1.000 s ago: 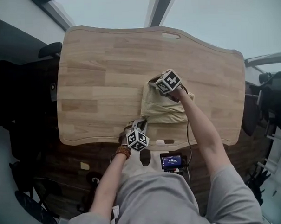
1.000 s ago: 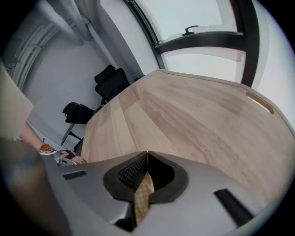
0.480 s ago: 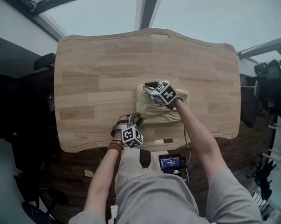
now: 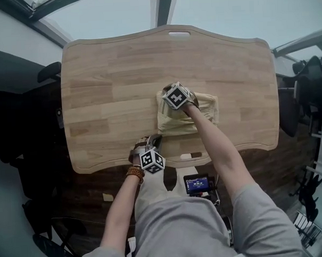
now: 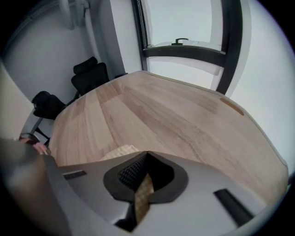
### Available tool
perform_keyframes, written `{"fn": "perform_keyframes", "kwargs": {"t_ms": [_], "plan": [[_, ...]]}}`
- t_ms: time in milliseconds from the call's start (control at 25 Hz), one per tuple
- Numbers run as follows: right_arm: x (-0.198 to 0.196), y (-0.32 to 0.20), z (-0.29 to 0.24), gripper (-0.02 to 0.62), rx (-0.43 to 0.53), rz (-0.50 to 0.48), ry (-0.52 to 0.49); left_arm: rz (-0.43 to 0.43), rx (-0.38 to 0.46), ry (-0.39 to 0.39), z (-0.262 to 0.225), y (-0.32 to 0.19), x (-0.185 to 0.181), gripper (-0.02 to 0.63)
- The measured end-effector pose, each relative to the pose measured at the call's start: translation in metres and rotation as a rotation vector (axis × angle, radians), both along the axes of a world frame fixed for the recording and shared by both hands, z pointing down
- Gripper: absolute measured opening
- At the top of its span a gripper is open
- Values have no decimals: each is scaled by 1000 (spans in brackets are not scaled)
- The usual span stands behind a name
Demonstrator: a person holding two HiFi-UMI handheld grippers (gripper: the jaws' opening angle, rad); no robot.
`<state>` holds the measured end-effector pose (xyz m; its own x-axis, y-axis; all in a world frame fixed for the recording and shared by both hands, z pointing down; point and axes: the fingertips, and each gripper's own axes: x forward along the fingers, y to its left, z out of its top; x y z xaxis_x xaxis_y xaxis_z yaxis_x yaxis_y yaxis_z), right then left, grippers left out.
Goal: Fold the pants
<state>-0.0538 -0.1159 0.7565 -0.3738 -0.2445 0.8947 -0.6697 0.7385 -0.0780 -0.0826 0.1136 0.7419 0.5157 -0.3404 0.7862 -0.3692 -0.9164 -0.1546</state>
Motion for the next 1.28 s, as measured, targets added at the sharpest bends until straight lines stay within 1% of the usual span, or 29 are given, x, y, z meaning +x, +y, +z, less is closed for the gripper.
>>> {"fn": "perform_keyframes", "kwargs": {"t_ms": [80, 120, 160, 200, 240, 280, 320, 360, 400, 440, 480, 560, 600, 640, 680, 720, 760, 840, 920, 960, 1040, 1120, 1200, 1240, 1280], "plan": [[1, 0, -2, 3, 26, 4, -3, 37, -23, -41, 13, 18, -5, 2], [-1, 1, -7, 6, 44, -14, -19, 16, -23, -36, 12, 19, -10, 2], [-1, -1, -18, 14, 75, -34, -45, -42, -25, -6, 3, 13, -16, 2], [2, -4, -34, 62, 123, -39, -80, -115, -30, 42, -10, 2, -20, 2], [11, -7, -54, 66, 172, -11, -127, -175, -31, 93, -24, -9, -21, 2], [26, -7, -76, 66, 207, 50, -184, -211, -21, 137, -37, -20, -20, 2], [45, -2, -94, 66, 224, 134, -245, -225, -2, 170, -47, -30, -16, 0], [65, 9, -105, 66, 225, 225, -298, -225, 13, 189, -52, -38, -10, 2], [84, 25, -106, 64, 212, 308, -330, -215, 16, 191, -50, -43, -4, 2], [102, 45, -99, 58, 195, 369, -336, -199, 0, 175, -41, -45, 3, 2], [118, 66, -87, 42, 173, 405, -314, -180, -33, 145, -28, -44, 9, 2], [143, 110, -50, 37, 97, 421, -218, -155, -129, 73, 4, -36, 17, 2], [152, 127, -32, 37, 51, 413, -170, -158, -164, 53, 13, -34, 18, 2], [158, 138, -19, 39, 24, 397, -139, -173, -173, 48, 14, -36, 18, 2], [161, 141, -17, 40, 32, 377, -132, -197, -153, 56, 5, -41, 18, 2], [163, 136, -28, 40, 74, 361, -147, -230, -110, 77, -11, -49, 17, 2], [163, 128, -49, 40, 138, 349, -182, -273, -60, 108, -31, -57, 17, 2], [159, 113, -116, 38, 295, 337, -296, -372, 28, 190, -79, -75, 21, 2], [152, 107, -197, 32, 462, 340, -427, -461, 129, 307, -138, -96, 31, 2], [148, 110, -236, 32, 540, 339, -481, -499, 196, 373, -172, -103, 35, 2], [144, 120, -303, 28, 683, 332, -549, -555, 343, 495, -240, -107, 40, 2], [149, 138, -350, 16, 788, 336, -581, -574, 470, 601, -300, -96, 47, 2], [152, 160, -375, 9, 846, 337, -608, -571, 569, 697, -348, -77, 54, 2], [152, 170, -382, 5, 864, 331, -612, -565, 604, 728, -364, -68, 57, 2], [150, 180, -385, 3, 875, 327, -611, -557, 628, 742, -372, -60, 59, 1]]}}
